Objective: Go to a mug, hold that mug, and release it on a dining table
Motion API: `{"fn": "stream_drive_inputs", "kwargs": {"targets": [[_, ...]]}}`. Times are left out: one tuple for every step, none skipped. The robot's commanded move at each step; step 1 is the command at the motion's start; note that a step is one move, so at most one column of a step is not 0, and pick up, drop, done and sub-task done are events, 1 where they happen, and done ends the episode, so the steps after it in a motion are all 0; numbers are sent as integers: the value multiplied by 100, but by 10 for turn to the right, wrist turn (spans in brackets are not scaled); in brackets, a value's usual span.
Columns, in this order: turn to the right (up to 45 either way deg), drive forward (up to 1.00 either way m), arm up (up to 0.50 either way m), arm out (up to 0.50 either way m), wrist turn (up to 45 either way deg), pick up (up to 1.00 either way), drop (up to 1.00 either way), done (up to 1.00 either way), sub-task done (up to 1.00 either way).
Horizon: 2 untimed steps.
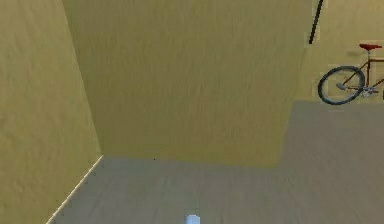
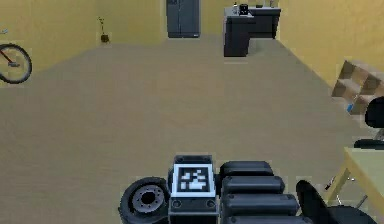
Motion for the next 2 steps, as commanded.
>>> {"fn": "stream_drive_inputs", "kwargs": {"targets": [[450, 0, 0, 0, 0, 0, 0, 0, 0], [300, 0, 0, 0, 0, 0, 0, 0, 0]]}}
